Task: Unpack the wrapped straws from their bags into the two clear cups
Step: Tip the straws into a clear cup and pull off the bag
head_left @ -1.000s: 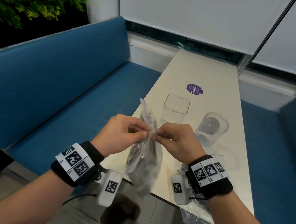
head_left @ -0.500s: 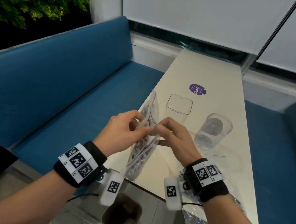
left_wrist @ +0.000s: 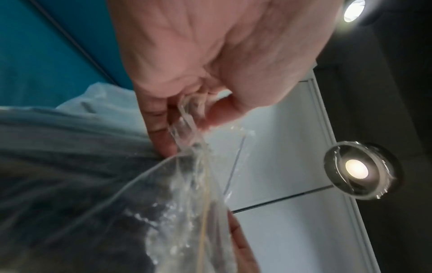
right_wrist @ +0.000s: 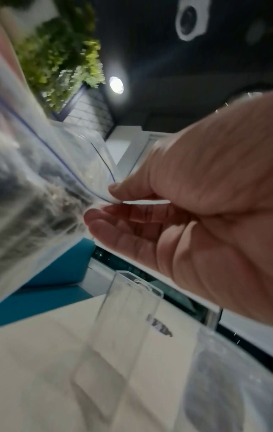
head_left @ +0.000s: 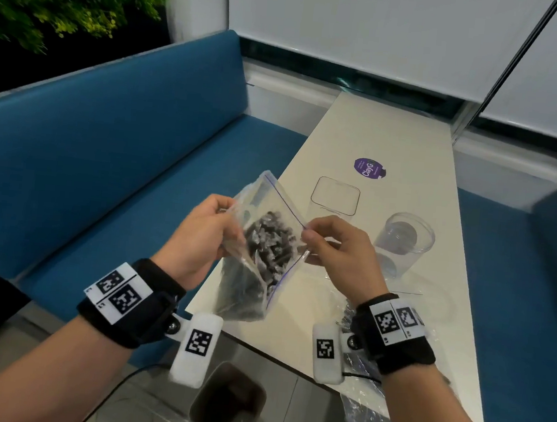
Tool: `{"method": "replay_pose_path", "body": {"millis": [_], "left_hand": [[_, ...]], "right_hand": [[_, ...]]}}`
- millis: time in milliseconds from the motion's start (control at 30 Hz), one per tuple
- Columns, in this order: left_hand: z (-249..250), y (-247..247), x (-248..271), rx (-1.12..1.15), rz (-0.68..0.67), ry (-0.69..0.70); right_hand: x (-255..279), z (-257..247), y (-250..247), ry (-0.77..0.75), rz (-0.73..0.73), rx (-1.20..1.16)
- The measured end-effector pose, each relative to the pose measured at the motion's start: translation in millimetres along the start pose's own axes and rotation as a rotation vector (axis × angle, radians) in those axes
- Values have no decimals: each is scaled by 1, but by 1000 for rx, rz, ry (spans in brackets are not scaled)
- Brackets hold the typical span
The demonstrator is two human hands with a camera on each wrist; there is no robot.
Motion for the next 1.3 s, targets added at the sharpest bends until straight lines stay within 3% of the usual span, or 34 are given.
{"method": "replay_pose_path", "body": {"millis": [167, 233, 367, 500, 600, 700, 767, 800, 867, 967, 1100, 1167, 1300], "left_hand": [[2, 2, 6, -331, -72, 89], [1, 0, 5, -356, -15, 117], [-2, -2, 1, -83, 92, 32], [-6, -13, -4, -34, 104, 74], [-6, -22, -8, -129, 156, 207], [4, -21, 2, -392, 160, 458], [10, -20, 7, -530, 5, 621], [11, -22, 8, -603, -79, 638], [14, -26, 6, -750, -170, 488], [11, -27, 9, -903, -103, 251], [3, -21, 15, -986, -137, 206], [1, -20, 13, -789, -61, 196], [-1, -22, 7, -110, 54, 14]], "right_hand": [[-4, -17, 2, 42, 58, -344], [-3, -21, 4, 59, 5, -403], [8, -20, 13, -32, -100, 322], [9, -5, 8, 76, -50, 305], [12, 3, 3, 81, -128, 30], [12, 3, 1, 65, -139, -134], [10, 1, 1, 72, -37, -178], [9, 0, 1, 76, 26, -182], [7, -4, 4, 82, 99, -214], [4, -12, 11, 95, 43, -429], [1, -20, 20, 65, 41, -526], [3, -19, 20, 9, 9, -368], [21, -9, 11, 18, -198, 285]]}}
Point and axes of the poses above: each hand's wrist, its own x-axis away from the middle knuckle, its own y-axis out of the palm, z = x × y, the point moved 1 cm from there along -x, towards the middle knuckle, and after that the axes turned 13 degrees about x, right-handed, at the moved point
